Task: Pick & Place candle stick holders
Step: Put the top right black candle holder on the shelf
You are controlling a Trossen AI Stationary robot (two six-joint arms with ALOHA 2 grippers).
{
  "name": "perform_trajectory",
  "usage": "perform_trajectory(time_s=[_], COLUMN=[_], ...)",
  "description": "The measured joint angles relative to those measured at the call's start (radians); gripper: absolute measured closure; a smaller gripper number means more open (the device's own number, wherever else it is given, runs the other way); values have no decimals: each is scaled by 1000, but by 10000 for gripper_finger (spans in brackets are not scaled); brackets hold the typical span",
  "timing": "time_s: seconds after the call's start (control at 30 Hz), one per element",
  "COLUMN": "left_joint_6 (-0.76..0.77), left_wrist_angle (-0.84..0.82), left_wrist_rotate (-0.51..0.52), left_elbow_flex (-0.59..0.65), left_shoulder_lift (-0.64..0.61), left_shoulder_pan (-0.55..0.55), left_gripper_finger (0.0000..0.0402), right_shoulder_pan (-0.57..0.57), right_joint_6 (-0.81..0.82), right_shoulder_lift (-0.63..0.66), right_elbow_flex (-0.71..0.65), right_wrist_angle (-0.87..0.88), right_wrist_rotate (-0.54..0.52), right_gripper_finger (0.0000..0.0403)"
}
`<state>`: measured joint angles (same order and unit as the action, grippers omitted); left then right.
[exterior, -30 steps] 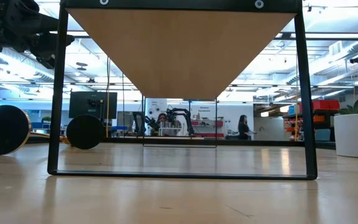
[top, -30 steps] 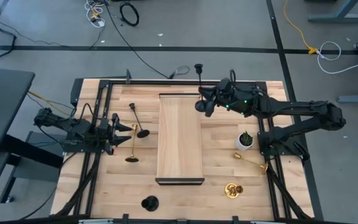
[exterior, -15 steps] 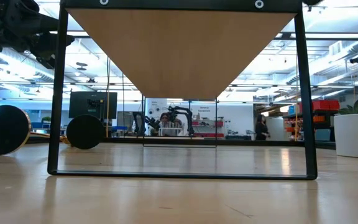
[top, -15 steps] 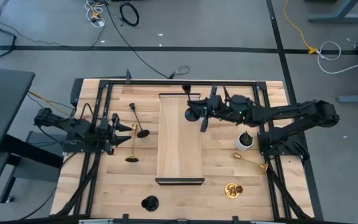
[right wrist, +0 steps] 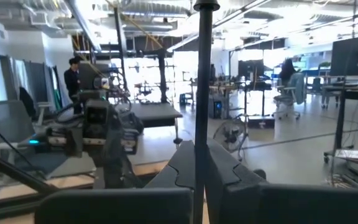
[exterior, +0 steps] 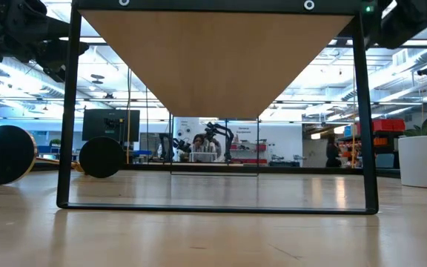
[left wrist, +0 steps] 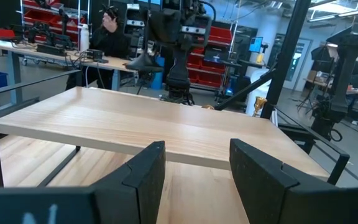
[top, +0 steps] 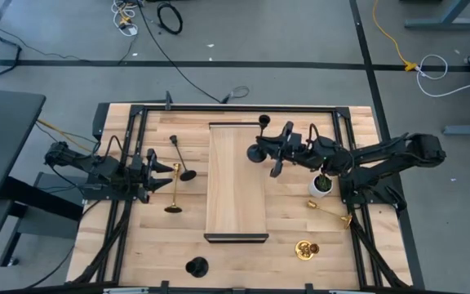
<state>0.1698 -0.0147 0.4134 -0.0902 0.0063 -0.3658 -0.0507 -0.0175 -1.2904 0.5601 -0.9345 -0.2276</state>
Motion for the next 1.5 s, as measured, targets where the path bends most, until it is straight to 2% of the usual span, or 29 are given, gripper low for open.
perform_trajectory(time_s=[0.23, 0.57, 0.93, 1.5], left_joint_6=[-1, -1, -25, -25], left_wrist_angle=[0, -7, -28, -35], left_wrist_rotate=[0, 4, 8, 8], left_elbow_flex=[0, 0, 0, 0], left_shoulder_lift=[0, 0, 0, 0], left_shoulder_pan=[0, 0, 0, 0], left_gripper_finger=[220, 220, 220, 220], right_shoulder_pan=[-37, -95, -107, -126], right_joint_6=[-8, 2, 9, 14], right_shoulder_lift=[-24, -120, -252, -265], right_elbow_flex=[-2, 2, 1, 1], right_wrist_angle=[-14, -136, -226, -207], right_wrist_rotate=[2, 45, 53, 53], right_gripper_finger=[401, 401, 401, 397])
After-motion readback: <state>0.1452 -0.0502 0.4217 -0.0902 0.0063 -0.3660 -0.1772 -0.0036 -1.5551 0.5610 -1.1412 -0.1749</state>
